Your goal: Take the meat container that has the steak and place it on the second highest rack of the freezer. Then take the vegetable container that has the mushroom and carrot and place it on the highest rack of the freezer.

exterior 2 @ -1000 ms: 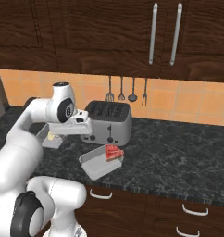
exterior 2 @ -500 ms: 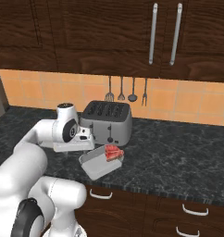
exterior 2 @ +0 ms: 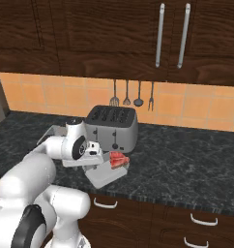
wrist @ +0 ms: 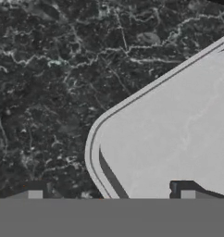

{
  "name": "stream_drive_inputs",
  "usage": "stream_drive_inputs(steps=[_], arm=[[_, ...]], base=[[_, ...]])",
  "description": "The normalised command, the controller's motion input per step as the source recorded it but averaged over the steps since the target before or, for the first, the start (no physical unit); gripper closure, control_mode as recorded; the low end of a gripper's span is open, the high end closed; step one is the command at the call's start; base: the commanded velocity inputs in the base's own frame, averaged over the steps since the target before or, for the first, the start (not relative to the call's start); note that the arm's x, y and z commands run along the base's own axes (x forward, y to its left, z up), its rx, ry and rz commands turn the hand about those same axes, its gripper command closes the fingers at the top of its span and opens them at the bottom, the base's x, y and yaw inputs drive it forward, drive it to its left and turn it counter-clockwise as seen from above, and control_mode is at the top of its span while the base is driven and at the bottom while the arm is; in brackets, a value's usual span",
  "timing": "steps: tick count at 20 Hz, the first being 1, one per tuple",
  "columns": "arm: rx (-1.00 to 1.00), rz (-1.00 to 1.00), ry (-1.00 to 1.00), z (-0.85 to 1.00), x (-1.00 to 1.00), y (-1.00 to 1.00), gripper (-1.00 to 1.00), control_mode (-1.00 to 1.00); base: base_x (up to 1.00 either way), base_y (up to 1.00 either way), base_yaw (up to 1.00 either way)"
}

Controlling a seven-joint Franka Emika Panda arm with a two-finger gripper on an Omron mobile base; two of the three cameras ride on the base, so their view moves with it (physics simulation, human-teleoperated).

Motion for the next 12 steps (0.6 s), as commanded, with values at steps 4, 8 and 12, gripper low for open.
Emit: stream_drive_inputs(steps=[4,8,12], arm=[[0.00,0.00,0.00,-0.36,0.06,0.00,-1.00,-1.00],[0.00,0.00,0.00,-0.42,0.14,0.00,-1.00,-1.00],[0.00,0.02,0.00,-0.28,0.03,0.00,-1.00,-1.00]], base=[[0.00,0.00,0.00],[0.00,0.00,0.00],[0.00,0.00,0.00]])
